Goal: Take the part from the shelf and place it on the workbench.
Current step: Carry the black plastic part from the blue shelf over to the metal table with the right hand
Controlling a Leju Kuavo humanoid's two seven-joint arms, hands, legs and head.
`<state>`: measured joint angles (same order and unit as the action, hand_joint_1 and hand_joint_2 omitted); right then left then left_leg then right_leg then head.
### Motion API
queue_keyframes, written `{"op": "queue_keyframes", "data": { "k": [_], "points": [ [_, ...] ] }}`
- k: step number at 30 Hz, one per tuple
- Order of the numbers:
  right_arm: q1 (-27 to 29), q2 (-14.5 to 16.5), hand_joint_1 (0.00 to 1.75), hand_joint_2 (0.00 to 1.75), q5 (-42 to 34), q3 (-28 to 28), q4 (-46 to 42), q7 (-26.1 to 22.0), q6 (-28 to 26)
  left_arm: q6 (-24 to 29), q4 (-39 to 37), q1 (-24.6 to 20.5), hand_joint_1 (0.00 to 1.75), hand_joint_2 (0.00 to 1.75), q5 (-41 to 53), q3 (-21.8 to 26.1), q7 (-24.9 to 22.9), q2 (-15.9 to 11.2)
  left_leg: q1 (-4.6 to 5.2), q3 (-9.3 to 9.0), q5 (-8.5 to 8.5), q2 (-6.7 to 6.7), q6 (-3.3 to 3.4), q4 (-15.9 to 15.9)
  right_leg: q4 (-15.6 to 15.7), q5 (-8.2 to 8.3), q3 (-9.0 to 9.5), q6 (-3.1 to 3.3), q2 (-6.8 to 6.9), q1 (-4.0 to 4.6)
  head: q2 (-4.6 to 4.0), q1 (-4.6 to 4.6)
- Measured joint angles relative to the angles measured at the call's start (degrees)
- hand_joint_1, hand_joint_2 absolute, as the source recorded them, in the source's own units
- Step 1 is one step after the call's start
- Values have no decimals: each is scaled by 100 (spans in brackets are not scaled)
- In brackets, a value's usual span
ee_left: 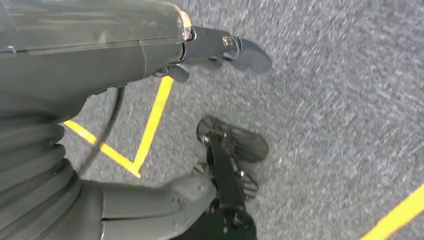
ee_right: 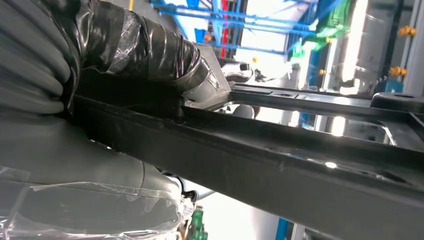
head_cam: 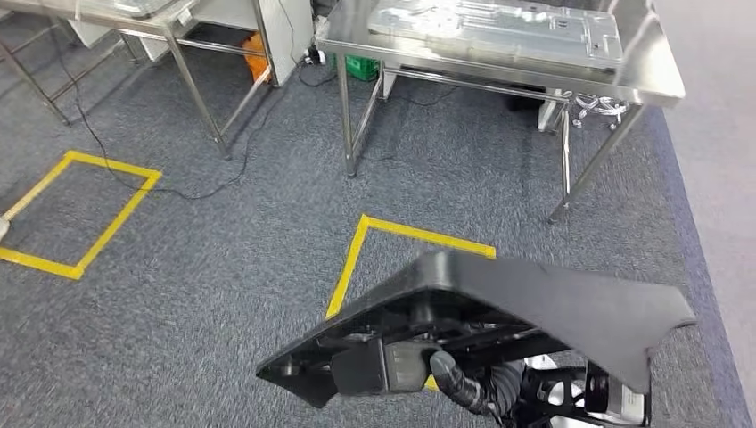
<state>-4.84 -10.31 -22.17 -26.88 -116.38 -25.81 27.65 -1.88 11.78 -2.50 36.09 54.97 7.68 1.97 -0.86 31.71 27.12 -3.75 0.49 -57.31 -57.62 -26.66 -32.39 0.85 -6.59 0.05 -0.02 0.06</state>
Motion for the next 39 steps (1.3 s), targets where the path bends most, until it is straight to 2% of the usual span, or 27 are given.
{"op": "queue_keyframes", "data": {
  "k": [1,2,3,5,7,8,9,10,11,13,14,17,18,20,22,23,24,25,27,29,30,32,34,35,37,38,39],
  "points": [
    [17,1,175,175,1,-1,-5,-1,1,2,0,-5,0,175,-1,2,4,4,-8,-10,-11,62,25,15,2,5,-14,-37,-50,-6,0,-2],
    [34,0,175,175,4,-2,-13,-2,1,3,1,-12,0,175,-2,4,9,7,-21,-25,-22,123,55,42,-24,-13,-28,-68,-18,0,0,0],
    [42,-1,175,175,12,-4,-24,-3,0,4,1,-16,0,175,-4,7,15,10,-42,-42,-34,191,90,71,-123,-78,-78,-95,90,8,0,4],
    [47,-1,175,175,34,-9,-40,-8,-1,4,1,-11,0,175,-7,13,27,16,-61,-68,-35,331,143,107,-645,-357,-344,-149,412,-8,0,13],
    [53,-1,175,175,62,-18,-43,-10,-3,2,0,8,0,175,-7,27,33,16,-60,-76,-8,480,151,104,-1412,-665,-774,-212,578,-67,0,16],
    [63,-4,175,175,83,-23,-42,-9,-5,-1,0,13,0,175,-7,34,34,18,-63,-86,9,555,140,102,-1645,-700,-922,-242,608,-99,0,15],
    [68,-7,175,175,113,-27,-42,-8,-8,-6,0,14,0,175,-6,40,36,21,-71,-104,29,617,121,100,-1650,-612,-950,-269,629,-126,0,15],
    [70,-10,175,175,152,-32,-41,-8,-12,-10,0,10,0,175,-4,45,37,25,-83,-133,53,662,94,99,-1412,-420,-844,-290,652,-149,0,15],
    [72,-14,175,175,192,-36,-40,-8,-19,-17,0,3,0,175,-1,48,39,30,-95,-173,80,700,61,98,-995,-176,-635,-304,689,-168,0,15],
    [69,-16,175,175,266,-48,-40,-13,-52,-28,0,-22,0,175,6,55,40,36,-98,-226,140,743,-22,95,-242,97,-238,-298,769,-156,0,15],
    [69,-19,175,175,296,-53,-40,-16,-80,-32,0,-37,0,175,9,61,40,37,-92,-243,162,762,-63,95,-60,122,-139,-274,791,-138,0,15],
    [69,-29,175,175,362,-64,-43,-26,-149,-36,0,-74,0,175,10,85,41,39,-97,-304,202,789,-174,121,-8,73,-107,-158,752,-107,0,13],
    [65,-30,175,175,375,-67,-45,-29,-161,-38,0,-76,0,175,10,91,41,42,-106,-298,257,738,-198,62,12,75,-91,-116,736,-114,0,13],
    [56,-31,175,175,386,-71,-46,-39,-179,-47,0,-68,0,175,11,102,41,47,-116,-105,523,567,-213,-382,44,80,-60,-41,715,-127,0,11],
    [55,-31,175,175,382,-75,-43,-57,-191,-52,0,-46,0,175,11,123,41,48,-96,320,879,443,-203,-1209,42,57,-46,11,693,-84,0,11],
    [58,-32,175,175,375,-76,-41,-68,-197,-52,0,-31,0,175,9,133,41,48,-83,502,947,427,-193,-1515,40,45,-32,29,672,-62,0,11],
    [61,-32,175,175,367,-76,-39,-77,-199,-53,0,-14,0,175,7,142,41,48,-72,607,905,420,-177,-1646,39,30,-11,43,645,-43,0,11],
    [62,-33,175,175,359,-76,-39,-84,-202,-56,0,0,0,175,2,147,41,48,-62,590,736,418,-152,-1519,39,14,18,50,618,-28,0,11],
    [63,-33,175,175,341,-76,-39,-95,-202,-66,0,10,0,175,-7,162,41,45,-38,331,257,397,-71,-801,39,-26,86,44,575,-13,0,12],
    [61,-33,175,175,323,-76,-37,-102,-201,-73,0,4,0,175,-11,181,40,37,-3,89,4,358,10,-178,22,-61,111,2,543,7,0,13],
    [63,-34,175,175,316,-76,-36,-103,-200,-76,0,2,0,175,-11,188,40,34,15,42,-16,344,36,-49,16,-69,104,-27,530,9,0,13],
    [68,-36,175,175,304,-74,-36,-105,-199,-86,0,2,0,175,-11,193,40,33,15,31,-19,346,71,-12,14,-73,87,-90,515,0,0,12],
    [67,-40,175,175,298,-72,-38,-107,-198,-99,0,2,0,175,-11,199,42,33,-16,15,-44,364,124,30,-132,-183,32,-149,543,-8,0,14],
    [67,-44,175,175,296,-71,-39,-109,-197,-103,0,1,0,175,-11,206,42,33,-32,7,-53,377,153,48,-370,-328,-75,-178,563,-17,0,14],
    [77,-48,175,175,294,-70,-38,-114,-198,-108,0,3,0,175,-9,228,43,32,-28,7,-42,397,183,50,-1099,-691,-436,-227,592,-56,0,15],
    [89,-50,175,175,295,-70,-36,-114,-198,-110,0,5,0,175,-8,240,43,32,-26,7,-35,405,187,48,-1427,-804,-611,-247,597,-75,0,15],
    [102,-52,175,175,295,-70,-33,-114,-199,-114,0,6,0,175,-5,251,43,32,-25,2,-27,411,183,47,-1582,-804,-705,-262,604,-89,0,15]
  ]
}}
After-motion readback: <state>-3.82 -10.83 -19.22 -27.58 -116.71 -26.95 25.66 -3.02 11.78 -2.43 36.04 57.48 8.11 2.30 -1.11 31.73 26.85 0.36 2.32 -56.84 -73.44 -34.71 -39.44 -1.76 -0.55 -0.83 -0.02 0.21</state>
